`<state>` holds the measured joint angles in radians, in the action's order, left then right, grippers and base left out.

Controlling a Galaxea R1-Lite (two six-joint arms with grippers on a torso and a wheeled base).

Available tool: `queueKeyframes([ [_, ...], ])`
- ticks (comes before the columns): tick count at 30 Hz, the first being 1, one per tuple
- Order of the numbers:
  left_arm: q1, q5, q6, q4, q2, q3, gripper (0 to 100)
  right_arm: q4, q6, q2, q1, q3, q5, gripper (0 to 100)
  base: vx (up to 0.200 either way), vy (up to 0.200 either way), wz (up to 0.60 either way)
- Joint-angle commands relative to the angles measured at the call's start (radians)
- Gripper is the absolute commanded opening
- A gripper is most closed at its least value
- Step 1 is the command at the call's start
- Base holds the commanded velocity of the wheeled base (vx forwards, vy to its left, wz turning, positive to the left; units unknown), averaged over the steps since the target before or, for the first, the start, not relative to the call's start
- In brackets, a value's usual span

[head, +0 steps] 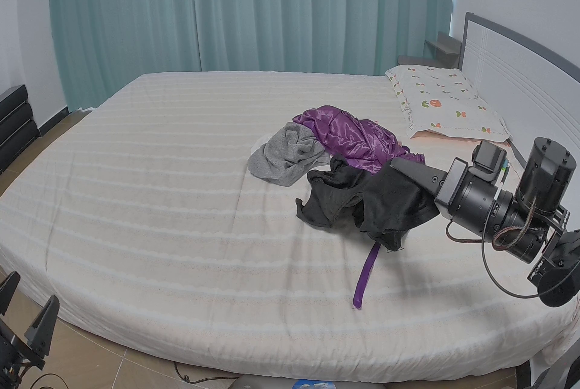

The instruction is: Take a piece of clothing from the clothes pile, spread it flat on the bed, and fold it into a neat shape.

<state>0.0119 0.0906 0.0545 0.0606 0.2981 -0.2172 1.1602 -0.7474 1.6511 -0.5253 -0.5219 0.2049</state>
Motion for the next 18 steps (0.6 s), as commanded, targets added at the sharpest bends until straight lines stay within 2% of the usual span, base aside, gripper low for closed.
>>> queueKeyframes([
  [1,0.014,0.073,0.013,0.024,0.291,-0.053,100,-0.01,0.007,-0.079,-0.012,-0.001,-0.001,0,0.0,0.0,0.0],
  [5,0.014,0.126,0.011,0.062,0.417,-0.053,100,-0.014,0.013,-0.08,-0.012,0.011,-0.007,0,0.0,0.0,0.0],
  [10,0.02,0.146,0.01,0.076,0.516,-0.051,100,-0.016,0.02,-0.086,-0.013,0.031,-0.022,0,0.0,0.0,0.0],
  [11,0.065,0.155,0.005,0.087,0.593,-0.057,100,-0.014,0.02,-0.077,-0.013,0.04,-0.028,0,0.0,0.0,0.0],
  [18,0.188,0.156,0.015,0.208,0.834,-0.068,100,-0.014,0.022,-0.079,-0.042,0.04,-0.032,0,0.0,0.0,0.0],
])
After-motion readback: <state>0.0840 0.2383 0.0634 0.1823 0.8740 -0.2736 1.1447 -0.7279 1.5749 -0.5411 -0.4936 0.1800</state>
